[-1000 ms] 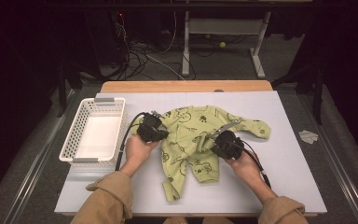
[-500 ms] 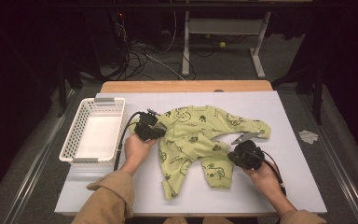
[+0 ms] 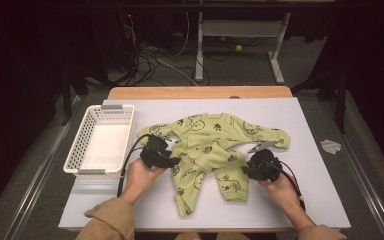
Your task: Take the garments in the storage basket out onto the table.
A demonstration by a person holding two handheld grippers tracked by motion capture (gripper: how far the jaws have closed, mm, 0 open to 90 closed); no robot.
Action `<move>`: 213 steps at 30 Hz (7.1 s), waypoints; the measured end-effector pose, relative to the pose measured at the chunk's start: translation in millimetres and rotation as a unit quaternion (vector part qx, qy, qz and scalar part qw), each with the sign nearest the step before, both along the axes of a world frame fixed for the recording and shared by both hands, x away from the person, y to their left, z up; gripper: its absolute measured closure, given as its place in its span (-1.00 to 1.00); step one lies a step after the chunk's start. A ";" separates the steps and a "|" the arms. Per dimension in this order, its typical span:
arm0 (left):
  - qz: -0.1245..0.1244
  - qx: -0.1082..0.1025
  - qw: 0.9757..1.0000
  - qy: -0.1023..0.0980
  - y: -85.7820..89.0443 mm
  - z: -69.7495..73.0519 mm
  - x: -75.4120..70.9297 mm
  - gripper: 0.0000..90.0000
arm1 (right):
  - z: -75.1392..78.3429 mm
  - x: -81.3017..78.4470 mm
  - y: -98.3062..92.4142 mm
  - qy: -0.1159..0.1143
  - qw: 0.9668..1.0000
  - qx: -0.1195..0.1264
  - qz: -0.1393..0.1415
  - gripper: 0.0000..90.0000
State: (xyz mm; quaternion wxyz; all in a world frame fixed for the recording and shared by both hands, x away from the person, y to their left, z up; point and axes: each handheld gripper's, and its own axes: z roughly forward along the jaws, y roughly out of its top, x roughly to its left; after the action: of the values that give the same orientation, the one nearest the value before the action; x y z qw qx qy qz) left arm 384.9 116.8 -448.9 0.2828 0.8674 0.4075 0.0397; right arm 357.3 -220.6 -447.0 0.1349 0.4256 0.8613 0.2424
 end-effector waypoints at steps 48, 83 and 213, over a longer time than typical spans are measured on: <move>0.022 0.064 0.997 -0.025 -3.0 1.5 57.7 0.85 | -1.8 20.2 21.4 -0.006 0.999 -0.038 0.020 0.93; -0.049 0.057 0.997 -0.011 -21.2 -5.7 -21.3 0.43 | 8.2 -2.7 32.4 0.004 0.999 0.014 0.040 0.57; -0.010 0.020 0.999 -0.034 -0.2 -4.6 -21.0 0.09 | 17.1 8.1 15.5 0.026 0.999 0.025 0.001 0.67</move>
State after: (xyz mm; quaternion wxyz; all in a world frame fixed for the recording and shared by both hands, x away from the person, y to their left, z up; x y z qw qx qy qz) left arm 363.8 116.6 -453.4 0.2793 0.8753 0.3877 0.0742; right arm 365.4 -205.1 -429.9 0.1012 0.4341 0.8587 0.2530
